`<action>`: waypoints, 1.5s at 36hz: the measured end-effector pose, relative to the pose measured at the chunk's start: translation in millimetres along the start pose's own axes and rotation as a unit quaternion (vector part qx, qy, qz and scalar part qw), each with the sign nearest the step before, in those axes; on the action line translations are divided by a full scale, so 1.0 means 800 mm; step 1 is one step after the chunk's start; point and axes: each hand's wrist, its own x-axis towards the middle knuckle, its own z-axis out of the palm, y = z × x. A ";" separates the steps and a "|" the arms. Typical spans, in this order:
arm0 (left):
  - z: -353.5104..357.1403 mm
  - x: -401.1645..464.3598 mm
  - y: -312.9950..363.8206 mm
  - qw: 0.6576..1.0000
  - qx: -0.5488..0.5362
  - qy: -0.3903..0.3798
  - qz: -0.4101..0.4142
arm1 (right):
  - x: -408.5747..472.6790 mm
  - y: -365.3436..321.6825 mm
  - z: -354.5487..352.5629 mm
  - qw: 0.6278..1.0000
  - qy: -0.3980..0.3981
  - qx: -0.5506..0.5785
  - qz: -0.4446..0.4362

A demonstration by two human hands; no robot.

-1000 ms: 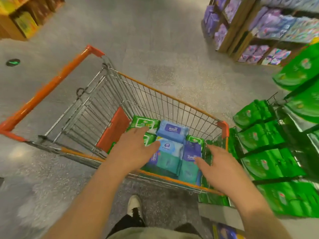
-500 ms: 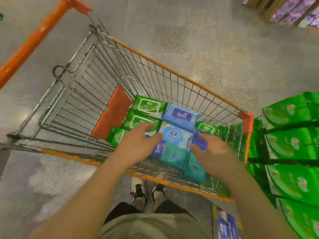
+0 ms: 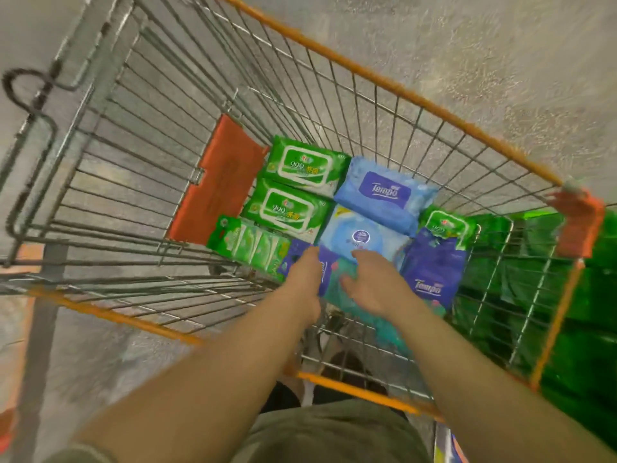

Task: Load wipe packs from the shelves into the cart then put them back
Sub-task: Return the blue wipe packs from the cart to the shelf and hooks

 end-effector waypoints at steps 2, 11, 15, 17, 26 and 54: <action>0.009 0.014 -0.007 0.999 -0.050 0.000 -0.014 | 0.012 0.006 0.008 1.000 -0.008 -0.010 0.002; 0.029 0.067 -0.062 0.974 -0.220 0.040 -0.042 | 0.040 0.016 0.036 0.995 -0.028 -0.097 -0.006; 0.026 0.079 -0.074 0.965 -0.256 0.048 -0.035 | 0.039 0.016 0.039 0.997 -0.036 -0.071 0.017; 0.025 0.086 -0.077 0.960 -0.271 0.069 -0.031 | 0.038 0.018 0.044 0.997 -0.053 -0.058 0.020; 0.018 0.098 -0.080 0.961 -0.265 0.049 -0.062 | 0.045 0.031 0.042 0.989 -0.094 0.099 0.052; 0.013 -0.001 -0.017 0.991 -0.127 -0.039 0.033 | -0.039 -0.004 -0.028 0.861 -0.057 0.502 0.059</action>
